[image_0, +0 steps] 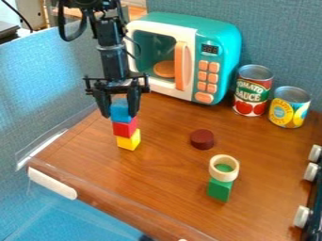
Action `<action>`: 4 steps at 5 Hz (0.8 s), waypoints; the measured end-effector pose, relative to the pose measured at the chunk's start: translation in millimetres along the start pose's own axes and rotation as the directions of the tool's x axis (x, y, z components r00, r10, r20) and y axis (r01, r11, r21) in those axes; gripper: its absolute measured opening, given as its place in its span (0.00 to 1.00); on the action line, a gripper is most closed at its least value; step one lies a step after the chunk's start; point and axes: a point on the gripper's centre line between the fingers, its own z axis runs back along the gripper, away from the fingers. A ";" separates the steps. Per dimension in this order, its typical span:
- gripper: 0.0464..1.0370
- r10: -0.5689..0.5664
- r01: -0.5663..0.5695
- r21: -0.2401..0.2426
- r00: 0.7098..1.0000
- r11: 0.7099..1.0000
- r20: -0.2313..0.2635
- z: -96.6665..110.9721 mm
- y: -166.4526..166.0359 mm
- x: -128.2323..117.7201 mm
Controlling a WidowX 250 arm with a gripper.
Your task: Put the blue cube on top of the ring
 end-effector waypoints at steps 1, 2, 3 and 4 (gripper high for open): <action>0.56 0.000 0.000 0.011 1.000 1.000 -0.006 2.5 1.0 0.0; 0.56 -0.020 0.020 0.024 1.000 1.000 -0.011 7.0 -3.7 0.9; 0.56 -0.086 0.086 0.061 0.996 0.994 -0.006 9.7 -17.8 3.4; 0.56 -0.164 0.164 0.078 0.986 0.983 -0.007 14.7 -33.0 5.3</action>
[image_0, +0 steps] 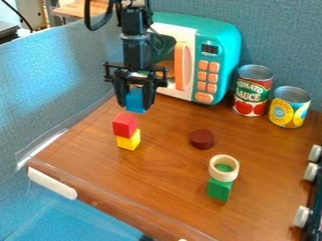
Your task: Put the blue cube on top of the ring
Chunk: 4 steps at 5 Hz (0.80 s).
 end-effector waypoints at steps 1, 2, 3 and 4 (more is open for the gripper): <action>0.56 -0.080 0.080 -0.038 0.997 0.996 0.011 -2.5 -26.3 2.3; 0.56 -0.202 0.201 -0.050 0.979 0.978 -0.016 -11.6 -65.0 -6.4; 0.56 -0.292 0.292 -0.037 0.957 0.956 0.003 -0.4 -91.0 -27.3; 0.56 -0.349 0.349 -0.017 0.937 0.937 0.026 12.0 -110.2 -46.0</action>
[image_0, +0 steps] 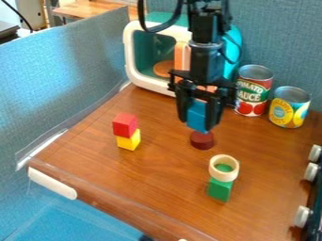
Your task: Put the blue cube on top of the ring
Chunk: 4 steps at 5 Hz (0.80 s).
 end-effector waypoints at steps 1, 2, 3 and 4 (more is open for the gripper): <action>0.56 -0.013 0.013 -0.003 1.000 1.000 0.010 3.3 -7.4 -2.5; 0.56 -0.046 0.046 -0.009 0.999 0.999 -0.010 -1.6 -12.2 -3.1; 0.56 -0.084 0.083 -0.021 0.995 0.996 -0.050 -15.3 -15.7 -3.5; 0.56 -0.145 0.144 -0.022 0.988 0.989 -0.054 -19.2 -31.2 -3.1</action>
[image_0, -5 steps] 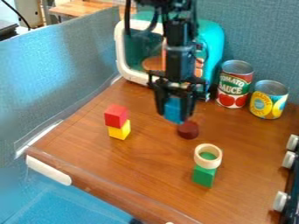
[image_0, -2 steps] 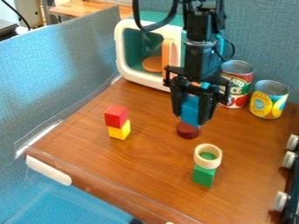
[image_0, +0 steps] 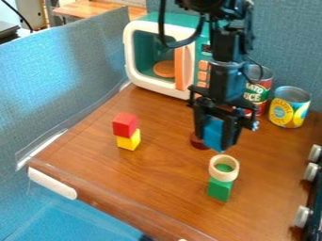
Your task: Put the blue cube on top of the ring
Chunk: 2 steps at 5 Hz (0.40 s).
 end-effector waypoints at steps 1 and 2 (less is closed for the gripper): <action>0.56 -0.014 0.014 0.003 1.000 1.000 -0.008 -3.2 -5.7 -1.5; 0.56 -0.013 0.013 -0.003 0.999 1.000 -0.031 -10.5 -8.2 -3.2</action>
